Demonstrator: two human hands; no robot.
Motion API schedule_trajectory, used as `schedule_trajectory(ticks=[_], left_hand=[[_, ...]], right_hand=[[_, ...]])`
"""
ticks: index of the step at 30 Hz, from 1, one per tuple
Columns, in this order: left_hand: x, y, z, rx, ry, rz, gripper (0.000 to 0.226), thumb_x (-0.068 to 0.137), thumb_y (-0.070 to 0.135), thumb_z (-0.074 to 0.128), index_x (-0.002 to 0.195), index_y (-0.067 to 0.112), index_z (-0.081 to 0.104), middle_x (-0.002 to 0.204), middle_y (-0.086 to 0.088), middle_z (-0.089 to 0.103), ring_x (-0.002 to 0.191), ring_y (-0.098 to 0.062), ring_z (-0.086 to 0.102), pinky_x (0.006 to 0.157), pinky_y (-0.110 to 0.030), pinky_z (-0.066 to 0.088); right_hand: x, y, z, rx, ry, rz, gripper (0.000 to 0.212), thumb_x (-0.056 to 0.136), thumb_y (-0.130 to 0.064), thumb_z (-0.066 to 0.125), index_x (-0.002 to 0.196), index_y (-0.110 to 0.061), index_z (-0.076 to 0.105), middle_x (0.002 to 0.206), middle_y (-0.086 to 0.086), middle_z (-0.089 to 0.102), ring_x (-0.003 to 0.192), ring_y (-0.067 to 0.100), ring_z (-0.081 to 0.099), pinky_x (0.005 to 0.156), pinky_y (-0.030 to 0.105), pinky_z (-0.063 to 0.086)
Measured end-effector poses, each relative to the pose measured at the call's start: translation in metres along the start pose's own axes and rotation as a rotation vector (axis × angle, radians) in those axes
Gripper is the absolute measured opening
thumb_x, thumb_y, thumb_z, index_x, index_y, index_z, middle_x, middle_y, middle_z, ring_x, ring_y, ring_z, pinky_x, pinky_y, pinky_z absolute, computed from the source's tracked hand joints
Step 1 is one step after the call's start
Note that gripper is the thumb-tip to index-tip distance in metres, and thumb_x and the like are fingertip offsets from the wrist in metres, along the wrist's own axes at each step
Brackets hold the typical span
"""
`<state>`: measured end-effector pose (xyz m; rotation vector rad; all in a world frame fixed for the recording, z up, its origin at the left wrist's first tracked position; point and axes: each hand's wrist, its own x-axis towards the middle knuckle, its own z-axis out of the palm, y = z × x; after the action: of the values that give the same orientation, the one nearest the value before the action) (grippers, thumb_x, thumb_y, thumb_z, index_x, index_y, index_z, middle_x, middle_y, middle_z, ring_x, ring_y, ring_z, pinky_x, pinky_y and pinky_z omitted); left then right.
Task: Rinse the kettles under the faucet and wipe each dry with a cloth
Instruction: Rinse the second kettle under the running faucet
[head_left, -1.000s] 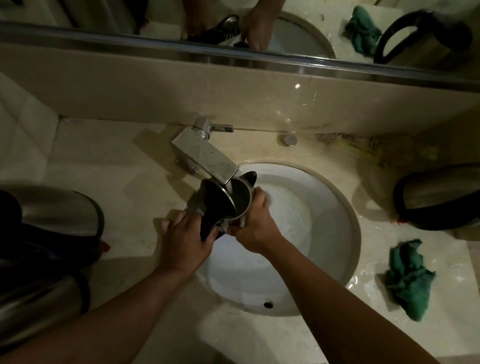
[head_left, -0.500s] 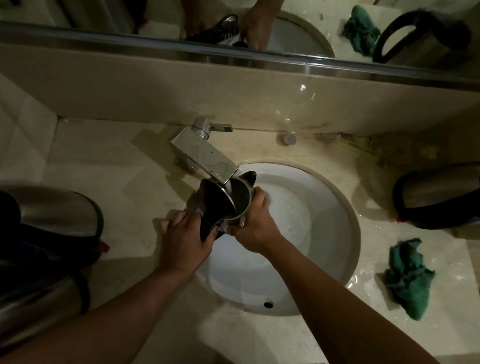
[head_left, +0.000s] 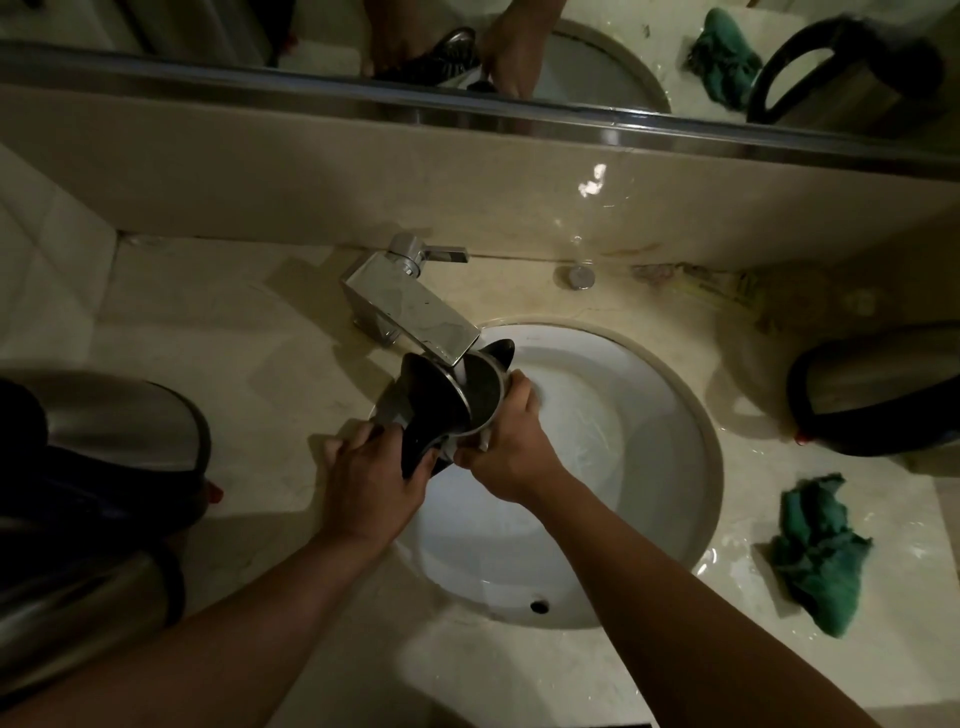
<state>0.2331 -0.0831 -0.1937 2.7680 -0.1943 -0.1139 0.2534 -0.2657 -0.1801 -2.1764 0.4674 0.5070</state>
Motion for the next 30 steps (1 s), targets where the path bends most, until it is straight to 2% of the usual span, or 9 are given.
schedule_trajectory(ticks=[6,11,15,20,24,26,28,29,30], left_hand=[[0.001,-0.002,0.000,-0.007,0.035,0.027,0.027,0.080,0.037,0.070,0.082,0.011,0.063,0.077,-0.010,0.068,0.079,-0.031,0.064,0.075,-0.042,0.040],[0.001,-0.001,0.000,-0.013,0.029,0.027,0.026,0.078,0.036,0.073,0.081,0.012,0.063,0.076,-0.010,0.068,0.080,-0.031,0.064,0.075,-0.042,0.039],[0.000,0.000,-0.002,-0.009,0.034,0.030,0.027,0.075,0.029,0.083,0.081,0.012,0.062,0.074,-0.010,0.067,0.078,-0.031,0.063,0.075,-0.042,0.039],[0.001,-0.001,-0.001,-0.007,0.032,0.036,0.026,0.077,0.031,0.080,0.079,0.013,0.062,0.074,-0.009,0.067,0.079,-0.030,0.063,0.074,-0.040,0.035],[0.001,0.001,-0.002,-0.003,0.012,0.030,0.027,0.077,0.031,0.083,0.079,0.013,0.062,0.073,-0.008,0.068,0.079,-0.030,0.063,0.075,-0.041,0.039],[0.001,0.000,-0.003,-0.003,0.001,0.027,0.026,0.079,0.034,0.079,0.081,0.014,0.063,0.074,-0.008,0.068,0.080,-0.029,0.063,0.075,-0.041,0.040],[0.001,-0.002,-0.003,-0.005,0.007,0.030,0.029,0.082,0.040,0.073,0.083,0.013,0.063,0.076,-0.008,0.068,0.080,-0.029,0.062,0.075,-0.042,0.041],[0.001,-0.002,-0.003,-0.001,0.011,0.031,0.031,0.082,0.043,0.071,0.083,0.013,0.063,0.076,-0.009,0.067,0.079,-0.029,0.061,0.074,-0.042,0.042],[0.001,-0.003,-0.002,0.009,0.015,0.031,0.034,0.084,0.045,0.069,0.082,0.012,0.063,0.075,-0.010,0.067,0.078,-0.030,0.061,0.074,-0.042,0.042]], right_hand=[[-0.002,0.002,0.003,-0.014,0.018,-0.001,0.114,0.064,-0.030,0.095,0.148,-0.034,0.018,0.157,0.002,0.024,0.143,0.031,0.040,0.106,0.047,0.055],[-0.001,0.000,0.002,-0.014,0.007,0.000,0.116,0.064,-0.029,0.095,0.150,-0.034,0.017,0.158,0.003,0.024,0.143,0.031,0.041,0.107,0.046,0.054],[-0.002,0.000,0.001,-0.030,0.017,-0.017,0.115,0.064,-0.031,0.095,0.150,-0.031,0.020,0.157,0.003,0.025,0.143,0.031,0.041,0.107,0.046,0.054],[-0.003,0.001,0.000,-0.018,0.012,-0.025,0.115,0.064,-0.029,0.095,0.150,-0.029,0.020,0.156,0.004,0.026,0.141,0.031,0.042,0.106,0.046,0.055],[-0.007,-0.005,-0.004,-0.028,-0.010,0.015,0.118,0.063,-0.030,0.096,0.152,-0.029,0.018,0.158,0.003,0.023,0.142,0.032,0.042,0.106,0.047,0.054],[-0.011,-0.010,-0.014,-0.063,-0.071,0.016,0.117,0.066,-0.030,0.094,0.154,-0.026,0.017,0.159,0.005,0.022,0.143,0.032,0.040,0.109,0.047,0.052],[-0.010,-0.020,-0.035,-0.115,-0.198,0.028,0.104,0.074,-0.022,0.088,0.155,-0.022,0.022,0.157,0.010,0.031,0.141,0.031,0.043,0.106,0.038,0.051],[-0.008,-0.029,-0.050,-0.163,-0.209,0.041,0.087,0.082,-0.017,0.082,0.152,-0.017,0.031,0.150,0.010,0.043,0.139,0.031,0.048,0.101,0.029,0.050],[-0.005,-0.041,-0.067,-0.200,-0.153,0.046,0.067,0.089,-0.014,0.074,0.148,-0.013,0.042,0.144,0.011,0.052,0.136,0.030,0.052,0.098,0.026,0.049]])
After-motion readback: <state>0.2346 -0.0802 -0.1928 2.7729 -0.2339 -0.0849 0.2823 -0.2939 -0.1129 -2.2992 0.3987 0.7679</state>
